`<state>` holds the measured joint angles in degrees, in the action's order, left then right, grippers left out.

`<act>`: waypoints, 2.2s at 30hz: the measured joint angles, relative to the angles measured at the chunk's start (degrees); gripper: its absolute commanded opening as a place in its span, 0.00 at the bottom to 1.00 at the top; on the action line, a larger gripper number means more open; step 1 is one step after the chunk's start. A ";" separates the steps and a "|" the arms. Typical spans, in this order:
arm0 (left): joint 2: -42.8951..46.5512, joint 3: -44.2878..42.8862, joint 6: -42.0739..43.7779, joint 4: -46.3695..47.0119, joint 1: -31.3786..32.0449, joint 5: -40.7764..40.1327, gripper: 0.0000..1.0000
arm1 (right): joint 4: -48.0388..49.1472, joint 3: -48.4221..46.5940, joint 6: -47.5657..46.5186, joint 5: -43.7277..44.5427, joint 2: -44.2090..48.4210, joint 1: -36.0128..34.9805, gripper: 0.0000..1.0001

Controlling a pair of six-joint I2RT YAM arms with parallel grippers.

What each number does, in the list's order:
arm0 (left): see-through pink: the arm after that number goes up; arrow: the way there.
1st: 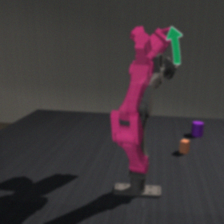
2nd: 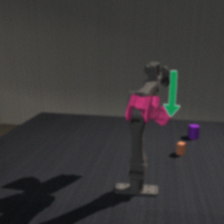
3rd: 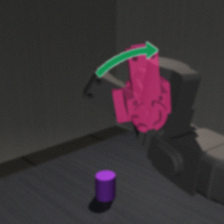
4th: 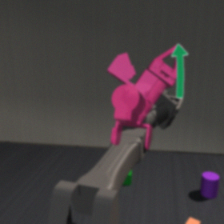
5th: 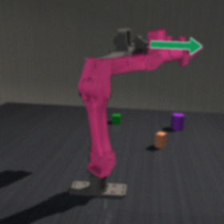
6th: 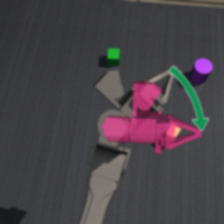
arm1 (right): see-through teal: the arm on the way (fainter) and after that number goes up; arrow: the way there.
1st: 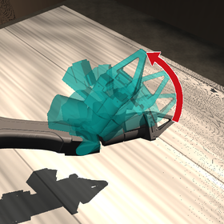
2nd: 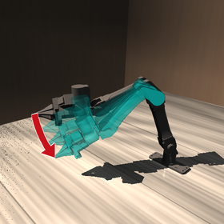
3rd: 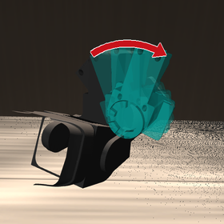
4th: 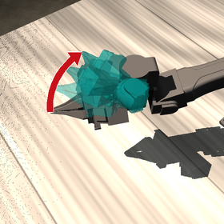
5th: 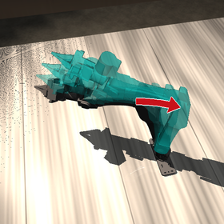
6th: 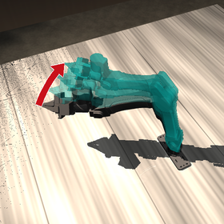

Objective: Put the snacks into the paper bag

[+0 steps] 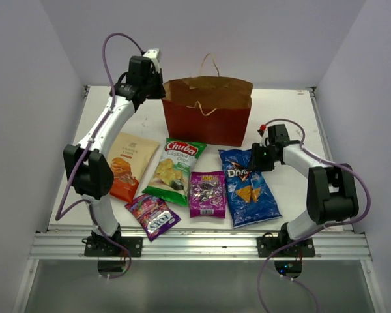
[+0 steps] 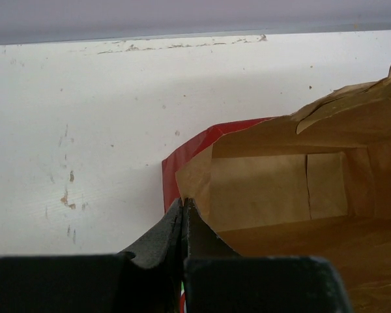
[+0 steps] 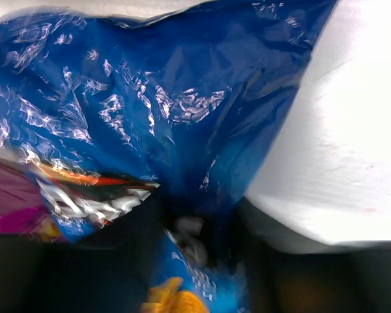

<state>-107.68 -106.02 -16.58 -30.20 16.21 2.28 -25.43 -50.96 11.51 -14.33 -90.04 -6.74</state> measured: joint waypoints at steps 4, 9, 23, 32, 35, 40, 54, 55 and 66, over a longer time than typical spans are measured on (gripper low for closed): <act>0.35 0.59 0.15 0.07 0.00 -0.02 0.00 | 0.37 0.20 0.28 -1.33 -0.44 0.04 0.00; 0.50 0.72 0.17 0.07 0.00 0.02 0.00 | -5.51 -3.26 -0.07 3.32 0.00 -0.52 0.00; 0.55 0.72 0.28 0.11 0.00 1.27 0.00 | -24.02 -55.63 -8.20 32.24 1.79 -1.25 0.00; 0.55 0.70 0.26 0.13 0.00 2.91 0.00 | -13.44 -80.26 -13.66 33.81 -10.95 -6.60 0.00; 0.52 0.26 0.26 -0.04 0.00 3.32 0.00 | -5.09 -83.17 -14.45 31.69 -14.40 -7.93 0.00; -0.33 -2.05 0.26 -0.85 0.00 3.72 0.00 | 6.51 -87.91 -14.29 25.70 -20.37 -9.66 0.00; -2.08 -5.20 0.28 -2.75 0.00 3.91 0.00 | 22.53 -91.10 -4.35 14.14 -30.45 -12.15 0.00; -2.19 -5.25 0.28 -2.82 0.00 3.91 0.00 | 23.08 -90.16 -3.87 13.42 -30.42 -12.37 0.00; -3.08 -6.03 0.24 -2.91 0.00 3.93 0.00 | 23.76 -62.01 -1.95 6.64 -21.55 -14.69 0.00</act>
<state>-110.76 -112.05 -16.34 -33.10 16.21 6.22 -1.67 -112.97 9.56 -7.68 -111.59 -21.43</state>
